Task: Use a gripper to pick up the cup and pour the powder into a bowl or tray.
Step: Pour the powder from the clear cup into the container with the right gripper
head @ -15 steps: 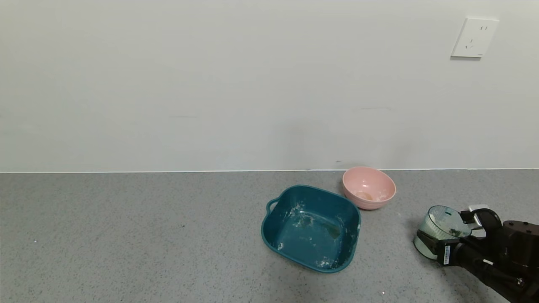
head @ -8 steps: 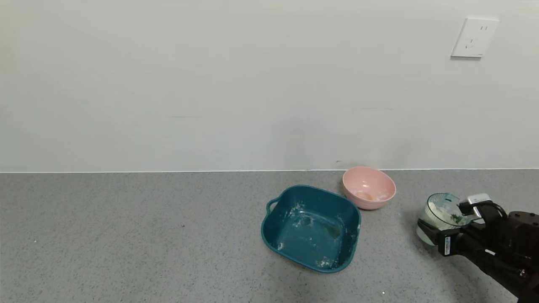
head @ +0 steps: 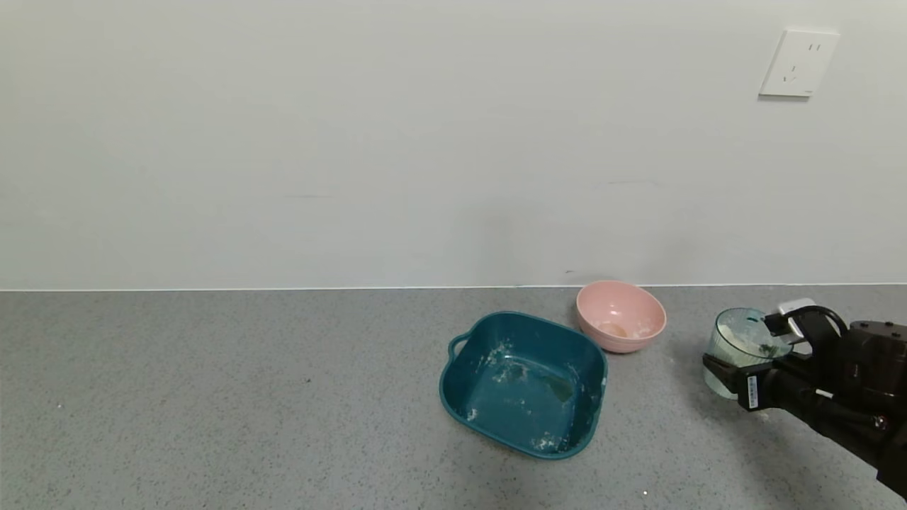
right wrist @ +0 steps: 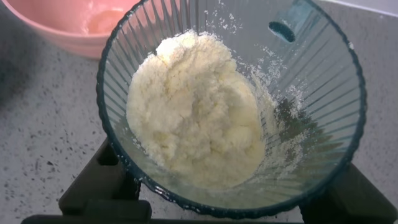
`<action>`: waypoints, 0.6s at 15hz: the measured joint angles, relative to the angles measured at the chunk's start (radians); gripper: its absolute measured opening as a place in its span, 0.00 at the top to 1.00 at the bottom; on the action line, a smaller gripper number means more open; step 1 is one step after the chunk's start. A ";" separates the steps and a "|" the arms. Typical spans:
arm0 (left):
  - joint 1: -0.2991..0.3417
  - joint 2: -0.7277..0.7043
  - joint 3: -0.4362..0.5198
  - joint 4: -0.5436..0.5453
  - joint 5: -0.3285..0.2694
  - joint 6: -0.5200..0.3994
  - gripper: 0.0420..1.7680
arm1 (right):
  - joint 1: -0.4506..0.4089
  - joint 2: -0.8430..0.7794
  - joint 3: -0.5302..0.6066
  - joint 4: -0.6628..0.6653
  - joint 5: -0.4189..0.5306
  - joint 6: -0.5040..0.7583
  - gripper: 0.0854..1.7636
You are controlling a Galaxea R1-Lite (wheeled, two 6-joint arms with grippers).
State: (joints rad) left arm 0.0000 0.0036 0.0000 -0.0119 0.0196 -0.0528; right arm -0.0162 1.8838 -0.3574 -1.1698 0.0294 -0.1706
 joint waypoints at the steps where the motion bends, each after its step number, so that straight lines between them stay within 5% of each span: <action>1: 0.000 0.000 0.000 0.000 0.000 0.000 0.03 | 0.011 -0.034 -0.042 0.067 -0.013 -0.001 0.25; 9: 0.000 0.000 0.000 0.000 0.000 0.000 0.03 | 0.142 -0.185 -0.318 0.440 -0.136 -0.041 0.25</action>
State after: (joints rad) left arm 0.0000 0.0036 0.0000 -0.0119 0.0196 -0.0532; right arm 0.1260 1.6985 -0.6757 -0.7302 -0.1062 -0.2115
